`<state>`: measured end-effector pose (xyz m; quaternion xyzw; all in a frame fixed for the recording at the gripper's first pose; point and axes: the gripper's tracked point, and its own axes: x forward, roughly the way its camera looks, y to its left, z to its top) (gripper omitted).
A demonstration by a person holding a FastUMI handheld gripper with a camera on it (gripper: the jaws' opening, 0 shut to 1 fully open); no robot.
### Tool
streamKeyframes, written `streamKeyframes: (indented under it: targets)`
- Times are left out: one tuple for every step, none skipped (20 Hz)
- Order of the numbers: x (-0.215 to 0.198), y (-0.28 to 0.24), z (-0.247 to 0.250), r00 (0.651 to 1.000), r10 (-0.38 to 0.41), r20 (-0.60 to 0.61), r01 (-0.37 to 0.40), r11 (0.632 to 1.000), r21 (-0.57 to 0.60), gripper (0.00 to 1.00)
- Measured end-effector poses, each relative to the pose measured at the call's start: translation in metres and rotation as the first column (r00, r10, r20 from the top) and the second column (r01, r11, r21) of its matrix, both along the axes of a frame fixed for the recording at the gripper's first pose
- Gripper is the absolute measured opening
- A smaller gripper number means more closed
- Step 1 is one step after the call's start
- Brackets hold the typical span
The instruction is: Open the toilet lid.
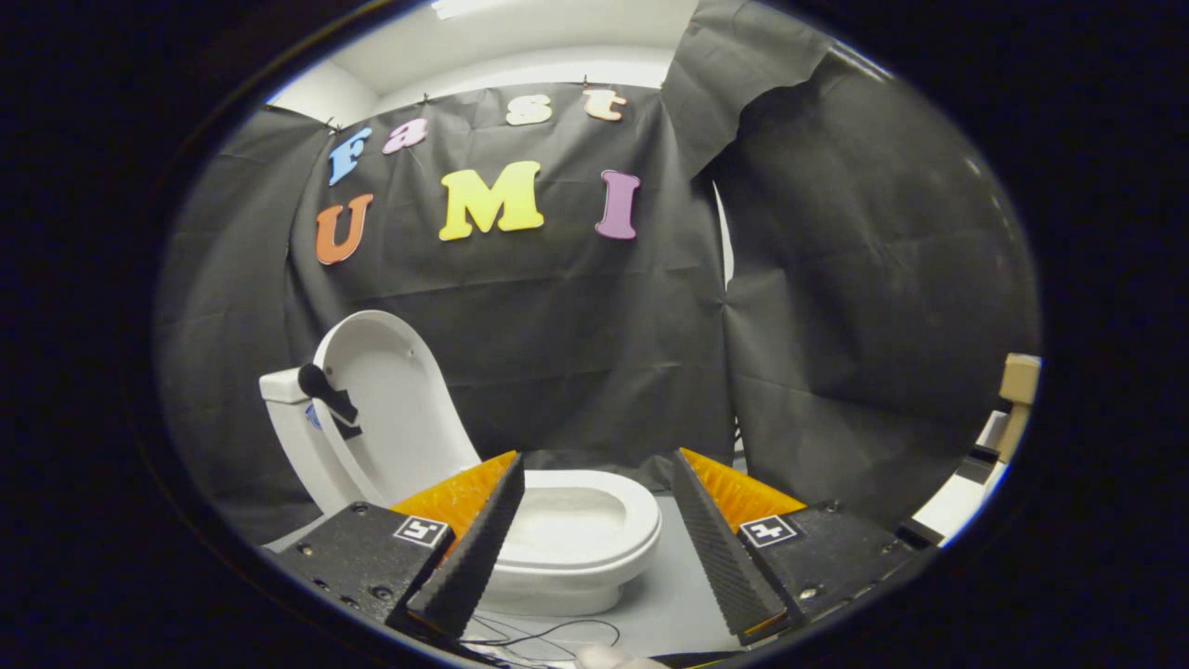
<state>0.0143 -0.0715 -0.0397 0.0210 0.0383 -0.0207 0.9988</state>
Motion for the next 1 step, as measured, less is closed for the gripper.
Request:
streamKeyframes:
  targets:
    - [0.0013, -0.0028, -0.0026, 1.0, -0.005, -0.007, 0.005, 1.0, -0.007, 0.99]
